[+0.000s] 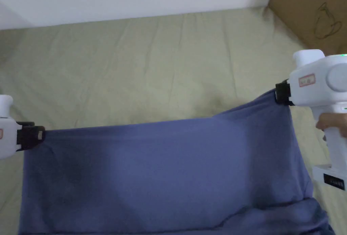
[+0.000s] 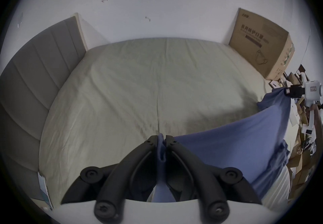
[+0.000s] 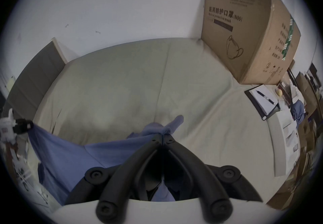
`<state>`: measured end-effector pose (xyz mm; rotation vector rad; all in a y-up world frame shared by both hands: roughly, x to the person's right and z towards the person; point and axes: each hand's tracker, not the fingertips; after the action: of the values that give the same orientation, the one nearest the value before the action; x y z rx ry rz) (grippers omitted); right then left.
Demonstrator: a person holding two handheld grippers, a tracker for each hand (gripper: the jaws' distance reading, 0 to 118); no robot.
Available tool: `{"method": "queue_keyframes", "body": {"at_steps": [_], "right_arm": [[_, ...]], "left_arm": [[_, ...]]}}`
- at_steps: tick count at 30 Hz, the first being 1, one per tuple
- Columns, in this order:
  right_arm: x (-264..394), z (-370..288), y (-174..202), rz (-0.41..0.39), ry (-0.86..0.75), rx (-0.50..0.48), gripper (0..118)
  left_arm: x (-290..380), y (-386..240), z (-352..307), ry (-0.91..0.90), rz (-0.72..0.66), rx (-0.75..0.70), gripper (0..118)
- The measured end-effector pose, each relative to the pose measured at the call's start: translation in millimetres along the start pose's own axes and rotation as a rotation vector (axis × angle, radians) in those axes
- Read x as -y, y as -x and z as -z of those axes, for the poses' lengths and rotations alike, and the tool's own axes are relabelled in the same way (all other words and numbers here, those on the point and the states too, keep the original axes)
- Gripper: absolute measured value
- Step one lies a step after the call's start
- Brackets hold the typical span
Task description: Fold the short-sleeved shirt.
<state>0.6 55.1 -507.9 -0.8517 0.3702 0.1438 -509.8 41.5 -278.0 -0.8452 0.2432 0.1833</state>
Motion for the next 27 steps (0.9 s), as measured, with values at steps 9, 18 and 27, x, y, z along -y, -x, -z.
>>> {"method": "queue_keyframes", "body": {"at_steps": [9,18,27], "right_arm": [[156.1,-95.3,-10.9,-0.049,0.124,-0.028,0],[264.3,-81.0,-26.0,0.101,0.29,0.004,0],[232.9,-130.5,5.4,0.061,0.001,-0.097,101]], "left_arm": [[134.5,-6.9,-86.9,0.038,0.004,-0.002,7],[231.9,8.7,-75.3,0.173,-0.138,-0.017,8],[229.6,30.2,-115.6,-0.056,-0.329,0.078,116]]}}
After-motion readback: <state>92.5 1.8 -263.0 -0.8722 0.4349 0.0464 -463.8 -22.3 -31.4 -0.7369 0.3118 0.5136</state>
